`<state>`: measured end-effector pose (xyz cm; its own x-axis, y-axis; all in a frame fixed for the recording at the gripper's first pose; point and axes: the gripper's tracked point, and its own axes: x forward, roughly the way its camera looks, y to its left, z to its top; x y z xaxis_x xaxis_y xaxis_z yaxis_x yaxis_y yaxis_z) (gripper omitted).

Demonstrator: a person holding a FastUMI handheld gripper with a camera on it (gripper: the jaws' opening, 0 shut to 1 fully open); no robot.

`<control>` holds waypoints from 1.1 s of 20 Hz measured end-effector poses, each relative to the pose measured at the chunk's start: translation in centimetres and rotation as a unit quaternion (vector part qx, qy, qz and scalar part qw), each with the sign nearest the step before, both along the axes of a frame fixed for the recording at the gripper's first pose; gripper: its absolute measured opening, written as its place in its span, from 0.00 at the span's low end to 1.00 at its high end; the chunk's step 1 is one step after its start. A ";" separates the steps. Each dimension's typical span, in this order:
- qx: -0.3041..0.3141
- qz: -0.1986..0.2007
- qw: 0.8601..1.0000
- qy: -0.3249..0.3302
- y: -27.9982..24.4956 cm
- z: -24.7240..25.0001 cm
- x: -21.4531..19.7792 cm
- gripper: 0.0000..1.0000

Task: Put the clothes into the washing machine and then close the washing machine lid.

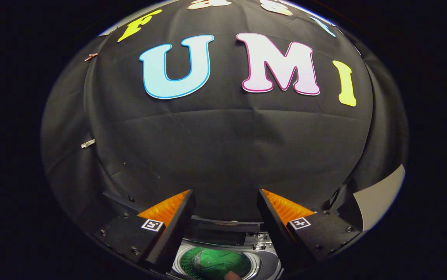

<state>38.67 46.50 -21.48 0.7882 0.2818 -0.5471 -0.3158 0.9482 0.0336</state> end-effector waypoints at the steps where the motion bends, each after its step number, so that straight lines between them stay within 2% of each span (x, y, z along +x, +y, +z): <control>1: 0.000 0.001 1.000 0.001 0.0 0.1 -0.4 1.00; 12: 0.006 0.004 1.000 -0.022 -1.1 0.4 -5.6 1.00; 22: 0.025 0.020 0.999 0.003 -1.8 -1.7 -10.7 1.00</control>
